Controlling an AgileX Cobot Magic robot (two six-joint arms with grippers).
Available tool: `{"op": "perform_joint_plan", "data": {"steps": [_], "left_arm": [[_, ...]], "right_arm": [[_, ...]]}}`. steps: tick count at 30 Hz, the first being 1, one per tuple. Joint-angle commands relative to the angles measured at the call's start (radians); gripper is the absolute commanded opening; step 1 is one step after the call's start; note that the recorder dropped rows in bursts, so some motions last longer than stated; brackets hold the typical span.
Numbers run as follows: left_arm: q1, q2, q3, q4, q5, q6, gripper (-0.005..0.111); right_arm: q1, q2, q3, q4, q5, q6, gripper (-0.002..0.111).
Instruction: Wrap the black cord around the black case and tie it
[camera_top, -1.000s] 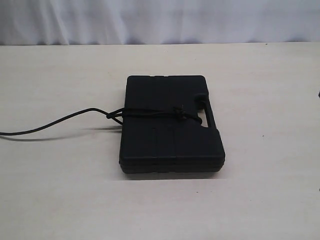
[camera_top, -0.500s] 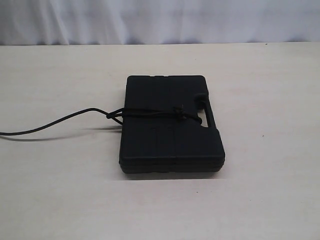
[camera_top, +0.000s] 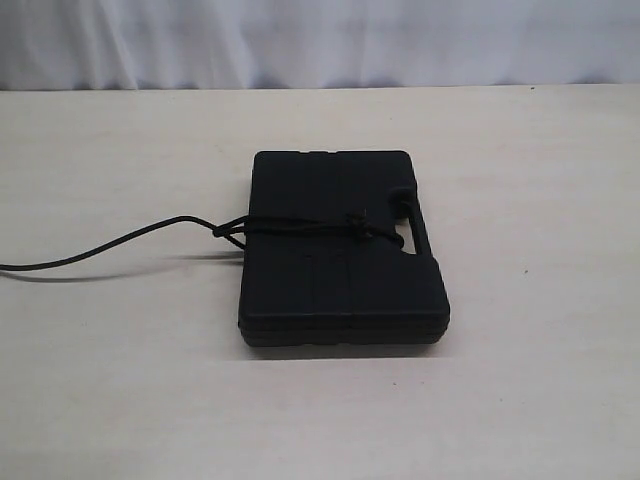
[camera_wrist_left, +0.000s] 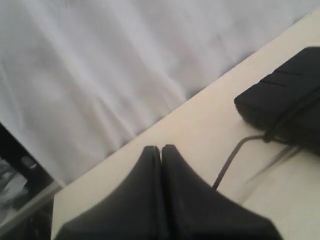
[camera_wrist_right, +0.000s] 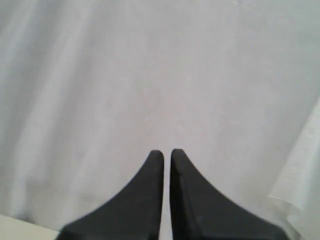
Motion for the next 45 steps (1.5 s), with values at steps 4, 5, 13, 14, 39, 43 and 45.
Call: {"op": "perform_joint_plan", "data": {"steps": [4, 5, 13, 14, 39, 43, 45], "left_arm": [[0.128, -0.079, 0.106, -0.006, 0.035, -0.001, 0.000], [0.137, -0.079, 0.106, 0.000, 0.078, -0.001, 0.000], [0.156, -0.079, 0.106, 0.009, 0.102, -0.001, 0.000], [0.156, -0.079, 0.106, 0.009, 0.102, -0.001, 0.000], [0.156, -0.079, 0.106, 0.081, 0.108, -0.001, 0.000], [0.156, -0.079, 0.106, 0.114, 0.106, -0.001, 0.000], [0.156, -0.079, 0.106, 0.114, 0.104, -0.001, 0.000]], "right_arm": [[-0.121, -0.013, 0.002, 0.021, 0.025, -0.002, 0.004], [-0.121, -0.015, 0.002, 0.021, 0.029, -0.002, 0.004], [-0.121, -0.018, 0.002, 0.227, 0.032, -0.002, 0.004], [-0.121, -0.020, 0.002, 0.227, 0.032, -0.002, 0.004], [-0.138, -0.191, 0.002, 0.025, 0.867, -0.002, 0.004], [-0.138, -0.191, 0.002, 0.068, 0.863, -0.002, 0.004], [-0.138, -0.191, 0.002, 0.086, 0.866, -0.002, 0.004]]}}
